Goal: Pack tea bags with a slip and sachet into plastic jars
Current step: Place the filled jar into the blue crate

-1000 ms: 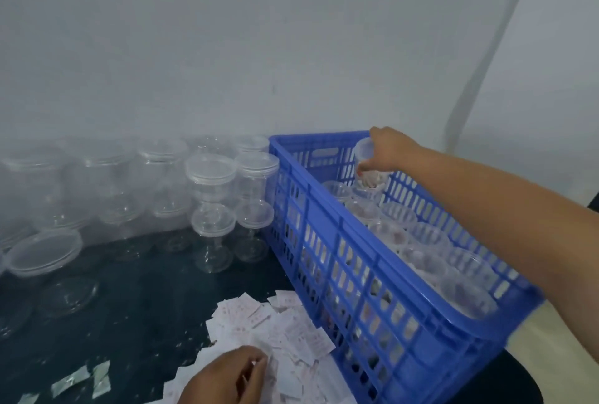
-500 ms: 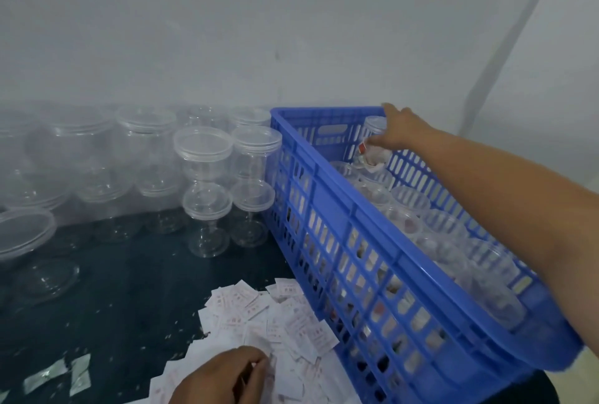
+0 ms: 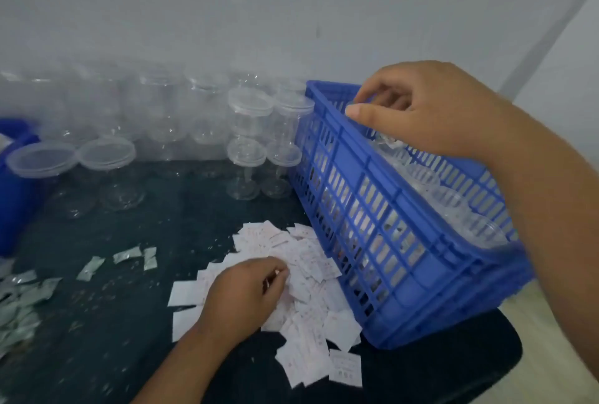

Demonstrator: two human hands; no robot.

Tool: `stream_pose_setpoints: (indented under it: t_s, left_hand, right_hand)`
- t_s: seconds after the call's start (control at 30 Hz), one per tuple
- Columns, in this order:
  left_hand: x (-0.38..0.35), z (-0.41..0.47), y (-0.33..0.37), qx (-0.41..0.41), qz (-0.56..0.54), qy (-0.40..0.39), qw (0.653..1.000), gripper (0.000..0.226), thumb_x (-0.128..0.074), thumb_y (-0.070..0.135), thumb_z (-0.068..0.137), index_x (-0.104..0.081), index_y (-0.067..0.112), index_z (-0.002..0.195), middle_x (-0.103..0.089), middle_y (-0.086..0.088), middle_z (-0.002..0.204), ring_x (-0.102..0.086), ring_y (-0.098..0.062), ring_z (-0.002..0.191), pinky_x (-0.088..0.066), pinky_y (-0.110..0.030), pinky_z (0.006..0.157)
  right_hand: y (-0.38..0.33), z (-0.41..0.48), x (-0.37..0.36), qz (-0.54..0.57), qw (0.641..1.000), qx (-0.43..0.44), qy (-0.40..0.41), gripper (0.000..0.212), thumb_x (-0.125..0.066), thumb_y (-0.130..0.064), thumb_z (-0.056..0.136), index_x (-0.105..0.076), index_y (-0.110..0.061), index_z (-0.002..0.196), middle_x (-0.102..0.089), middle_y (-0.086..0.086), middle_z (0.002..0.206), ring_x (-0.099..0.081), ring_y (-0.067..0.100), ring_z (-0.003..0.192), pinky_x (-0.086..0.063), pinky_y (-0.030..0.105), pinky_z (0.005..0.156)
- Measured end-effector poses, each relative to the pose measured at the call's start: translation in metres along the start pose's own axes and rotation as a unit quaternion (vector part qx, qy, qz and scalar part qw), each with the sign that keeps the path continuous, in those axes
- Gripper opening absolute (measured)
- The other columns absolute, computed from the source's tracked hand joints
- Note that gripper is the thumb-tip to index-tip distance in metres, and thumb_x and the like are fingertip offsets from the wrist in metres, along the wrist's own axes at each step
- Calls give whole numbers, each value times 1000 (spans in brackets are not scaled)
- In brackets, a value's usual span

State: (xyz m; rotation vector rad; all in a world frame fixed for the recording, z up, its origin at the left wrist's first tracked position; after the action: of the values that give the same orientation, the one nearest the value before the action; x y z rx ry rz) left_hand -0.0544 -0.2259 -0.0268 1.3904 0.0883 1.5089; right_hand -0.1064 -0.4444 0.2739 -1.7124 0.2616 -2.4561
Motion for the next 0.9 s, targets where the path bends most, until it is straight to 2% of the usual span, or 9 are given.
stream_pose_setpoints:
  t_s: [0.17, 0.3, 0.43, 0.5, 0.6, 0.67, 0.77, 0.83, 0.9]
  left_hand:
    - [17, -1, 16, 7, 41, 14, 999, 20, -56, 46, 103, -70, 35, 95, -57, 19, 69, -54, -5, 64, -41, -27, 58]
    - [47, -9, 21, 8, 58, 19, 998, 23, -51, 45, 103, -53, 38, 80, -51, 15, 61, -47, -8, 59, -33, -30, 54]
    - [73, -34, 2, 43, 108, 15, 993, 25, -50, 52, 102, -69, 37, 97, -67, 19, 79, -60, -4, 74, -50, -28, 64]
    - [84, -53, -18, 77, 120, 19, 990, 21, -51, 54, 101, -67, 41, 98, -66, 23, 80, -61, 1, 75, -50, -23, 64]
    - [99, -83, -56, 128, 135, 45, 982, 17, -56, 53, 100, -63, 42, 89, -63, 22, 73, -59, 3, 69, -44, -21, 58]
    - [102, -99, -77, 152, 138, 75, 976, 21, -59, 50, 101, -63, 37, 84, -63, 18, 70, -58, 0, 65, -47, -24, 58]
    - [99, -110, -93, 180, 97, 122, 971, 30, -60, 48, 101, -62, 33, 75, -61, 13, 64, -58, -6, 62, -43, -22, 53]
    - [98, -109, -97, 188, 69, 141, 970, 36, -58, 49, 101, -58, 30, 71, -60, 11, 66, -58, -10, 63, -37, -20, 48]
    - [99, -106, -100, 190, 57, 142, 970, 38, -57, 53, 100, -56, 29, 70, -61, 13, 68, -58, -11, 62, -35, -20, 47]
  right_hand:
    - [-60, -95, -64, 210, 977, 25, 38, 27, -62, -66, 92, -74, -43, 99, -74, -27, 96, -72, -3, 93, -50, 9, 75]
    - [-72, -128, -156, 308, 949, -56, -30, 14, -65, -44, 102, -75, -37, 94, -74, -21, 91, -70, 3, 88, -51, 16, 72]
    - [-75, -159, -250, 314, 940, -132, -30, 32, -64, -33, 107, -63, -25, 76, -65, -6, 74, -59, 12, 69, -47, 33, 66]
    - [-79, -177, -280, 287, 948, -138, -13, 44, -64, -36, 106, -48, -22, 67, -54, -1, 65, -49, 15, 61, -40, 33, 60]
    - [-86, -194, -294, 239, 967, -79, 38, 50, -56, -43, 102, -28, -32, 62, -33, -8, 55, -37, 12, 54, -30, 27, 52]
    - [-88, -192, -293, 224, 972, -46, 62, 49, -53, -44, 101, -23, -34, 64, -30, -10, 55, -34, 12, 52, -26, 23, 51]
    - [-91, -162, -288, 247, 965, -84, -4, 38, -57, -52, 99, -45, -33, 69, -55, -10, 67, -53, 11, 63, -38, 20, 55]
    - [-97, -133, -287, 282, 949, -113, -79, 13, -67, -50, 99, -60, -41, 92, -67, -15, 87, -64, 3, 82, -48, 15, 67]
    - [-103, -102, -286, 322, 932, -131, -100, 20, -74, -46, 98, -61, -43, 114, -69, -15, 104, -65, -6, 93, -50, 13, 75]
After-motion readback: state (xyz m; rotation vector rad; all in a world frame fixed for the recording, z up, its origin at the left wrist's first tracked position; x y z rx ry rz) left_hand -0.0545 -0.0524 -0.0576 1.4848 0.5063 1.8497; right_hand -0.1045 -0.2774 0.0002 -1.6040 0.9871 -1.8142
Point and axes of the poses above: each hand's wrist, its own z-axis towards the middle knuckle, its own x-axis out of the back of the hand, y = z × x, the point moved 1 cm from there along z, towards the middle knuckle
